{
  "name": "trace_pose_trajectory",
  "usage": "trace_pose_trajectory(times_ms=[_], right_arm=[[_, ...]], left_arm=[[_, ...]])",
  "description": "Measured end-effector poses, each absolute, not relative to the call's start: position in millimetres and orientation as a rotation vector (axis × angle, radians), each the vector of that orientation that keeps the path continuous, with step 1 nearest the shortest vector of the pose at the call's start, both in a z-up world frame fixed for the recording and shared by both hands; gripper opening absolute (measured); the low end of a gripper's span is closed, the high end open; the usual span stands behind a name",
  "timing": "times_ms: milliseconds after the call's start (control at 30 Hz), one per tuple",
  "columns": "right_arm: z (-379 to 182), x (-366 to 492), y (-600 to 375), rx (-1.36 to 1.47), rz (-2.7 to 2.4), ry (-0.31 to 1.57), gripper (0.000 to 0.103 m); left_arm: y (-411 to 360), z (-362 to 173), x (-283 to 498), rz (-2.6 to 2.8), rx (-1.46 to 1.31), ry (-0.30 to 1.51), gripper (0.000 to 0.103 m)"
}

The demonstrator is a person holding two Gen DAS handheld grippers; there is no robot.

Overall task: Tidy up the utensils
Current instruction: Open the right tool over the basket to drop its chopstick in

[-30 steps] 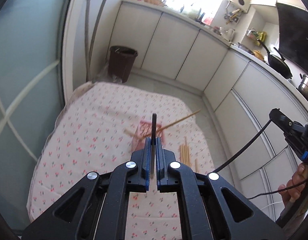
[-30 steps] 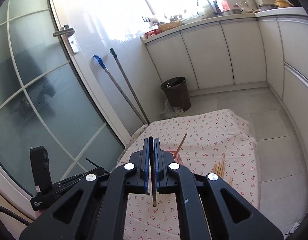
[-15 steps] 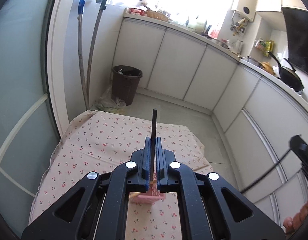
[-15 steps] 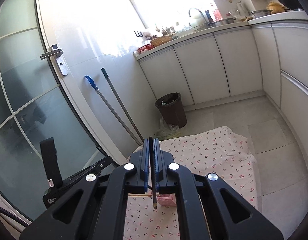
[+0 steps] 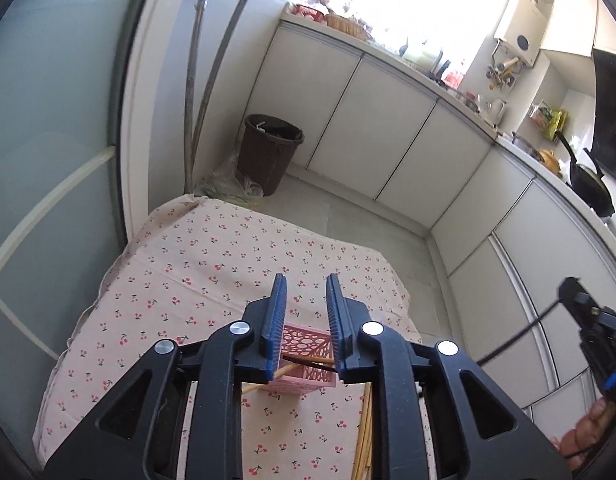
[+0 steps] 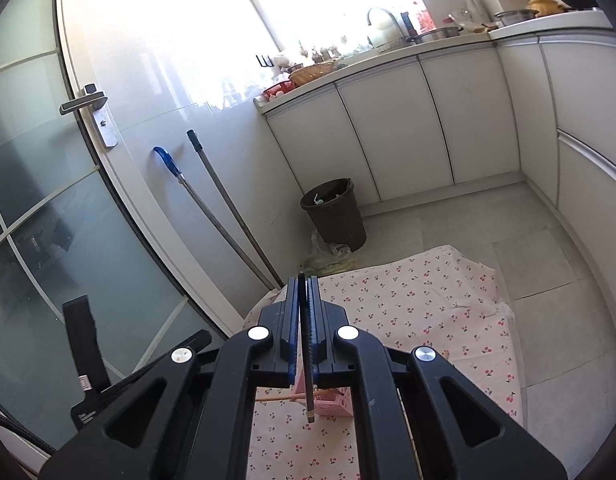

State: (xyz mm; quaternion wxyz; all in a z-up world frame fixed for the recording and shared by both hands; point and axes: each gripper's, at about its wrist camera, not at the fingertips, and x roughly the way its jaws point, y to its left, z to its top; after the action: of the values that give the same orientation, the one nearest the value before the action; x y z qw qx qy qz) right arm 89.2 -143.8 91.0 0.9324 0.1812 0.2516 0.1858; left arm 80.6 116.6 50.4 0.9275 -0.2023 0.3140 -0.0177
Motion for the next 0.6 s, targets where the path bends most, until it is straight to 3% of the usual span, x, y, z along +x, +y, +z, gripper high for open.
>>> trace_pose_trajectory(times_ms=[467,600], right_arm=[[61.8,138.6,-103.5,0.389,0.302,0.505,0.005],[33.9,155.0,-91.2,0.406,0.326,0.567,0.016]], left_arm=[[127.6,62.0,72.9,-0.038,-0.44,0.632,0.024],[125.7,50.3,78.8,-0.038,-0.428,0.666,0.024]])
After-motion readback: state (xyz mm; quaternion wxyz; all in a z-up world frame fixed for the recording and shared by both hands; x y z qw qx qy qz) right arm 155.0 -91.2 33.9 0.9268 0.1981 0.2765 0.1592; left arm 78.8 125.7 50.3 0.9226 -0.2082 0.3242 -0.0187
